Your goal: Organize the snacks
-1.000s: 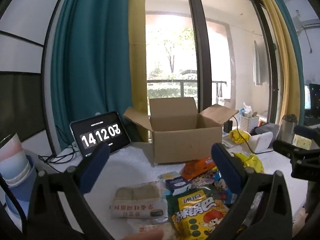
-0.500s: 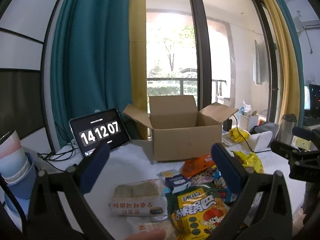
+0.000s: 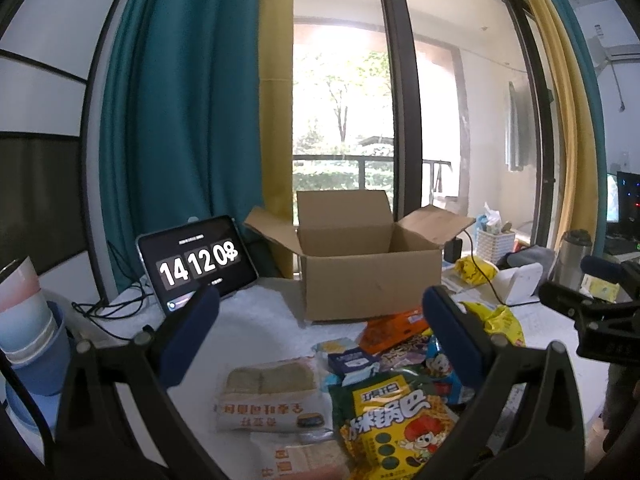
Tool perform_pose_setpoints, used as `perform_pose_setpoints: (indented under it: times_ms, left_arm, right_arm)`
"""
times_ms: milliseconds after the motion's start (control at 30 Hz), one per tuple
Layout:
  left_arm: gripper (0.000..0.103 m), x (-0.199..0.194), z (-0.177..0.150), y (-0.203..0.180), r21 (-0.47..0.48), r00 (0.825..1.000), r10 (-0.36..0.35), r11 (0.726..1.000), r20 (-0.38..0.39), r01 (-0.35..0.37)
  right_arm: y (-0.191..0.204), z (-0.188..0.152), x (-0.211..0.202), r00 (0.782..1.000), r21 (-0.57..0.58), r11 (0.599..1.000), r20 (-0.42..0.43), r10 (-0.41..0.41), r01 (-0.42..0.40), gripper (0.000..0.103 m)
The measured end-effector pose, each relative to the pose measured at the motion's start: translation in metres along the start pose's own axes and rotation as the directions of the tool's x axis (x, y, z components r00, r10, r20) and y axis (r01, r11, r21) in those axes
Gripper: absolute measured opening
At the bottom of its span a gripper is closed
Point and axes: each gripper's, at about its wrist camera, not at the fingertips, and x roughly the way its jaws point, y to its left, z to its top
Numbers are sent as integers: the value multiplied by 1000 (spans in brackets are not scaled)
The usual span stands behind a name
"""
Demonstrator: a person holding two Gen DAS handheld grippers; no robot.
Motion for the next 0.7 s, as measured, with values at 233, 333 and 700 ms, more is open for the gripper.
perform_pose_setpoints:
  times_ms: [233,333,700]
  left_arm:
    - [103,-1,0,-1,0,1000,2,1000,-2,-2]
    - [103,-1,0,-1,-2,1000,3,1000,-2,-3]
    - [103,0,-1,0,-12,1000,-1,1000,-3,1]
  right_arm:
    - [0,1,0,1000,7,1000,-1,3,-3,97]
    - [0,1,0,1000,6,1000,-3,4,-4,97]
    - [0,2,0,1000,9,1000,-6,7,-7,97]
